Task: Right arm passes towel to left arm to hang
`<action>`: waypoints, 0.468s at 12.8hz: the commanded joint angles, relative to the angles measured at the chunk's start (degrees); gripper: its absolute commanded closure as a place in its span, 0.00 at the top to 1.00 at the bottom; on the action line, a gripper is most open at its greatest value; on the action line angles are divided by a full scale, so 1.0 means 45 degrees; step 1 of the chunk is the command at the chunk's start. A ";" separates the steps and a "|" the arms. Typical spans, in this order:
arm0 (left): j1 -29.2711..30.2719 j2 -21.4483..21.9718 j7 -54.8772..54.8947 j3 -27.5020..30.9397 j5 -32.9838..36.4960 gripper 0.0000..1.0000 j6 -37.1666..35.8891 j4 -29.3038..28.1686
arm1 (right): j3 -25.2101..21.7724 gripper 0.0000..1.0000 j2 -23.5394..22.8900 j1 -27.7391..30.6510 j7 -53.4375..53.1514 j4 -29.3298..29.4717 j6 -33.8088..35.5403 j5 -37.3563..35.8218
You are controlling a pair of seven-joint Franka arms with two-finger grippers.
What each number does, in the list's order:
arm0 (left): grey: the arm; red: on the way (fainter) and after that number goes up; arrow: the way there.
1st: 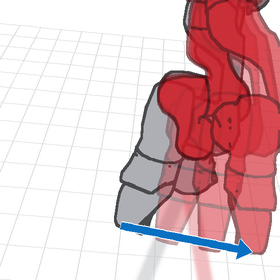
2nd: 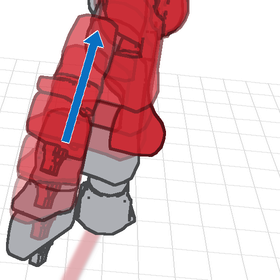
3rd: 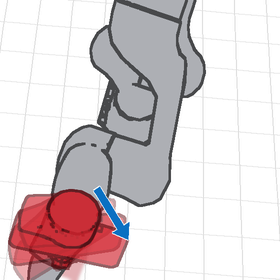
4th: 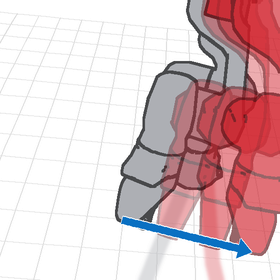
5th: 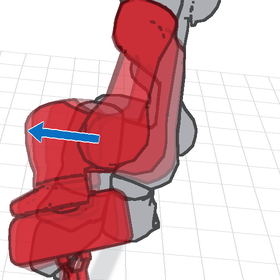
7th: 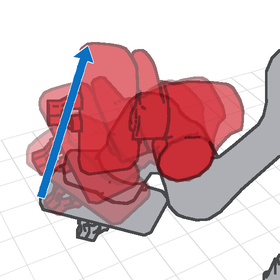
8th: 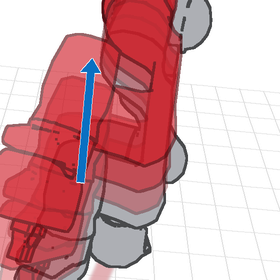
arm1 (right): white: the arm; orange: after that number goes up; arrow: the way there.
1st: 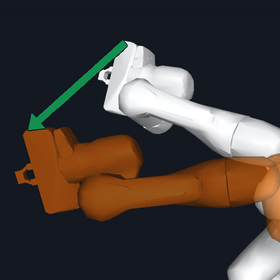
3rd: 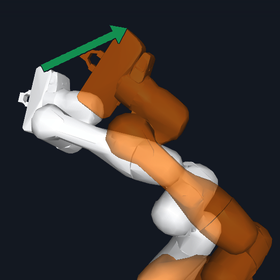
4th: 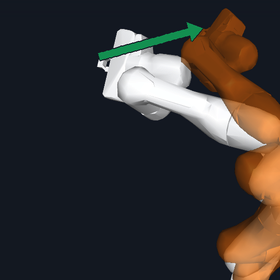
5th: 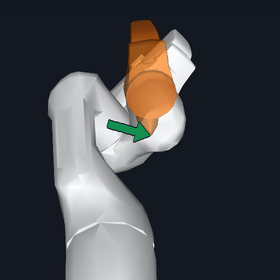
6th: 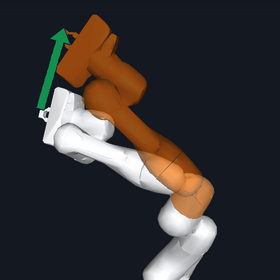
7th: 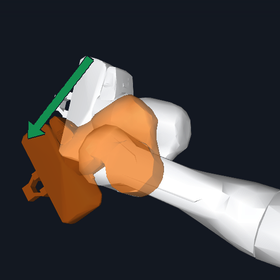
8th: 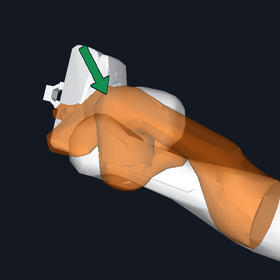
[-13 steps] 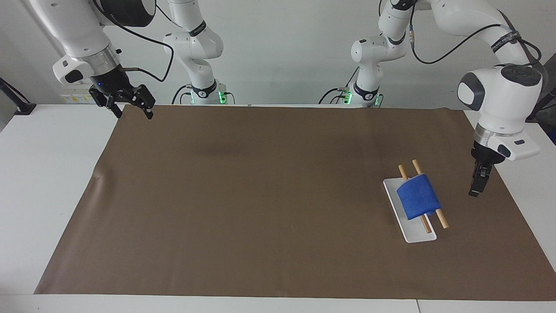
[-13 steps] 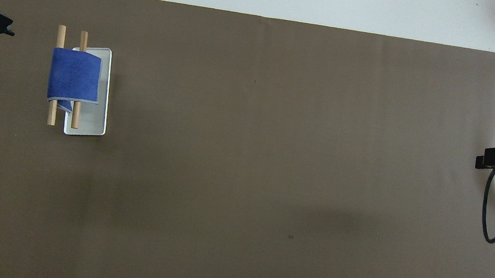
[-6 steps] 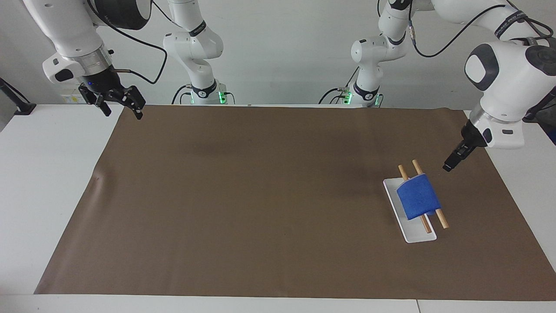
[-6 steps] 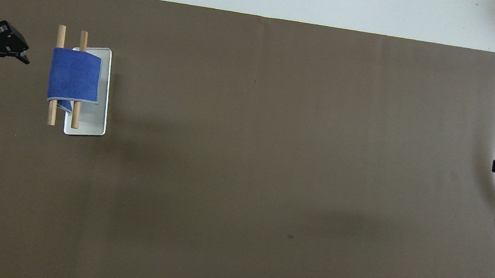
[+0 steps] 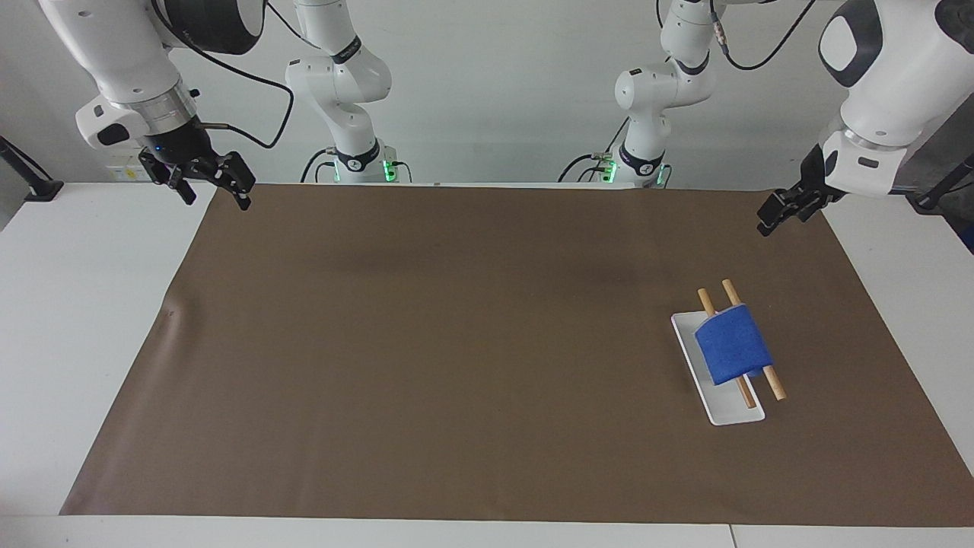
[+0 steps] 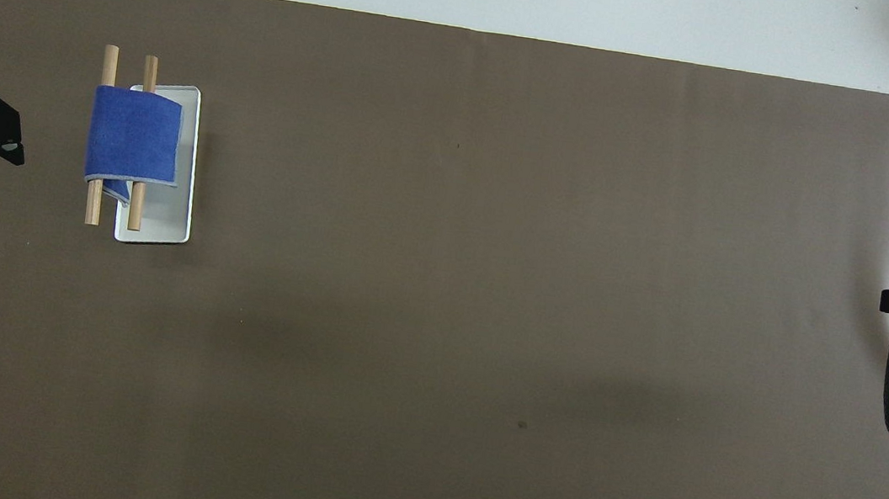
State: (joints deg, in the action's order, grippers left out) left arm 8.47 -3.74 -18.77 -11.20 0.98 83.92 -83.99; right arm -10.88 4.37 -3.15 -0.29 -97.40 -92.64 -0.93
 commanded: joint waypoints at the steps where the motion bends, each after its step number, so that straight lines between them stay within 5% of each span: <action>1: 0.0031 0.0030 0.0284 0.0182 -0.0646 1.00 0.0817 0.0286 | 0.0480 1.00 0.0260 0.0519 0.0161 -0.0329 -0.0117 -0.0204; 6: 0.0051 0.0265 0.1759 0.0320 -0.0511 1.00 0.1254 0.0169 | 0.0876 1.00 0.0299 0.0856 0.0182 -0.0328 -0.0098 -0.0165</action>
State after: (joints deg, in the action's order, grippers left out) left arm 8.55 -3.35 -16.08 -10.23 -0.71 88.59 -82.89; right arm -7.87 4.42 -0.45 -0.19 -97.56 -92.64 -0.93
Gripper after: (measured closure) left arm 0.000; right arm 0.000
